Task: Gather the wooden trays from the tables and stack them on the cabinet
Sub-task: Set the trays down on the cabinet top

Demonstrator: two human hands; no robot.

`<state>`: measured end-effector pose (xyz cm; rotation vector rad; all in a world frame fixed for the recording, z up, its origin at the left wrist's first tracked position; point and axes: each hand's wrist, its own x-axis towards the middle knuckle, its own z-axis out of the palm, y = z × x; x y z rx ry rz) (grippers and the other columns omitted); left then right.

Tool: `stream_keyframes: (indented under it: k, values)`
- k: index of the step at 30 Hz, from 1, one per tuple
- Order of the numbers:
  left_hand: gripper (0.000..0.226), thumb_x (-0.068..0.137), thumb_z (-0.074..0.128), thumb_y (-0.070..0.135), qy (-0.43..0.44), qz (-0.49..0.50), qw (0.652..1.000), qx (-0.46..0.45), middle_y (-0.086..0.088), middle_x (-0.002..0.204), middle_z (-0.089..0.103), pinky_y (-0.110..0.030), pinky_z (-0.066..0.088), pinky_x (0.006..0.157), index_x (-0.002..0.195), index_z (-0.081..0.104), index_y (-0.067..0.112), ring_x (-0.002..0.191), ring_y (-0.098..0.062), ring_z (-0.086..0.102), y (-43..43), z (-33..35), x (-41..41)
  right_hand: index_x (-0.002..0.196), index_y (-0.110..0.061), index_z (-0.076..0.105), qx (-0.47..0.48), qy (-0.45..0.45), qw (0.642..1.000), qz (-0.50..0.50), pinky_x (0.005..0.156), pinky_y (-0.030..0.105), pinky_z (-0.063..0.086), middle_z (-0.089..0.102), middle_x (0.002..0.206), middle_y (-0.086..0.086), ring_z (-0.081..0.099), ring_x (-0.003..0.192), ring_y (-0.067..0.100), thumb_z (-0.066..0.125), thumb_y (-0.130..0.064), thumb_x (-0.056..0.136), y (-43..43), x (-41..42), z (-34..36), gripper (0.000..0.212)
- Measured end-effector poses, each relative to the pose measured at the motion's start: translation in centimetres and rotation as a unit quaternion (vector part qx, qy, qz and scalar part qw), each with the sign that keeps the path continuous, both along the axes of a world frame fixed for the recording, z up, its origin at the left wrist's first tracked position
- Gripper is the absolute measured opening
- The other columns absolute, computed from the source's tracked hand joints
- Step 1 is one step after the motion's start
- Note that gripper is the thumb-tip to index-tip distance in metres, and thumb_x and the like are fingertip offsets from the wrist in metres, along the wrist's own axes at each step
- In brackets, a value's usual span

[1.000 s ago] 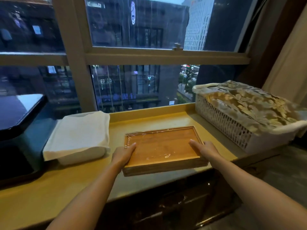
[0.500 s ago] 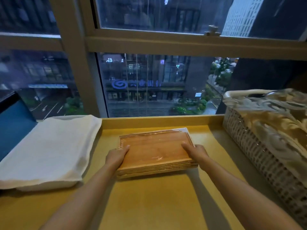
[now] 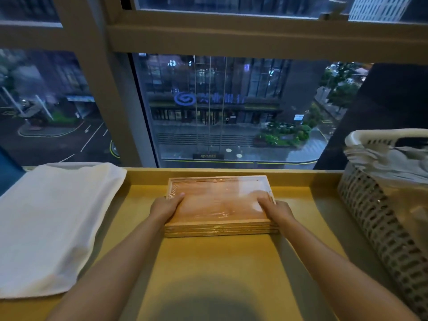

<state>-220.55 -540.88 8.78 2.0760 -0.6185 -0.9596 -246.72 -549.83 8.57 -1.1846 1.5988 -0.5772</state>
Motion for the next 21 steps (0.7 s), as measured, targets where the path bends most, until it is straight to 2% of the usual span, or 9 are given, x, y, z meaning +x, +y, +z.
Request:
stream_keyframes:
  k: [2,4,9,14,17,19,21]
  values:
    - [0.061,0.084,0.06,0.045,0.012,0.002,1.0,0.002,-0.022,0.123,0.06,-0.041,0.048,0.094,0.123,0.053,-0.002,0.11,-0.038,0.057,-0.9,-0.3,0.1,0.108,-0.003,0.062,0.003,0.003,1.0,-0.003,0.053,0.026,0.043,0.062,0.077,0.003,0.057,0.067,0.016,0.059,-0.041,0.085,-0.9,0.0,-0.2,0.045]
    - [0.06,0.084,0.06,0.044,0.019,0.003,1.0,0.004,-0.021,0.122,0.061,-0.038,0.047,0.086,0.122,0.054,-0.002,0.107,-0.036,0.058,-1.9,-0.7,0.3,0.105,-0.003,0.061,0.006,0.009,1.0,-0.003,0.055,0.027,0.045,0.064,0.082,0.008,0.058,0.07,0.019,0.059,-0.04,0.084,-1.7,-0.1,-0.5,0.043]
    - [0.053,0.083,0.063,0.039,0.029,-0.004,0.999,0.011,-0.021,0.116,0.063,-0.035,0.046,0.076,0.116,0.057,-0.002,0.094,-0.032,0.059,-3.0,-1.1,0.8,0.101,-0.003,0.062,0.011,0.007,1.0,0.0,0.054,0.027,0.043,0.061,0.074,0.006,0.055,0.065,0.018,0.058,-0.034,0.086,-2.3,-0.3,-1.4,0.035]
    - [0.054,0.083,0.063,0.038,0.063,-0.029,0.997,0.021,-0.014,0.107,0.061,-0.028,0.045,0.058,0.121,0.053,0.001,0.07,-0.018,0.055,-3.3,-0.2,1.1,0.109,-0.002,0.061,0.023,0.002,1.0,0.014,0.055,0.026,0.045,0.066,0.083,0.009,0.06,0.071,0.019,0.058,-0.037,0.086,-2.4,-0.1,-1.2,0.042]
    - [0.052,0.084,0.063,0.038,0.104,-0.023,0.994,0.027,-0.009,0.095,0.062,-0.029,0.046,0.058,0.121,0.054,0.003,0.07,-0.019,0.057,-3.2,0.9,1.1,0.111,-0.003,0.059,0.023,0.007,0.999,0.026,0.059,0.027,0.049,0.067,0.092,0.011,0.063,0.078,0.022,0.058,-0.042,0.086,-2.2,-0.1,-0.7,0.047]
    - [0.049,0.086,0.06,0.037,0.136,-0.028,0.99,0.001,-0.011,0.112,0.063,-0.029,0.045,0.062,0.123,0.055,0.004,0.083,-0.02,0.059,-2.9,1.4,1.2,0.111,-0.003,0.059,0.016,0.016,0.999,0.039,0.059,0.026,0.047,0.066,0.084,0.009,0.061,0.072,0.019,0.056,-0.041,0.087,-1.9,-0.2,-0.4,0.045]
    - [0.048,0.089,0.056,0.037,0.14,-0.024,0.99,-0.025,-0.015,0.128,0.058,-0.027,0.046,0.057,0.124,0.055,0.005,0.09,-0.021,0.06,-2.4,2.3,1.1,0.114,-0.002,0.059,0.004,0.015,0.998,0.065,0.059,0.025,0.045,0.065,0.085,0.009,0.056,0.067,0.015,0.052,-0.039,0.09,-1.7,-0.5,0.2,0.044]
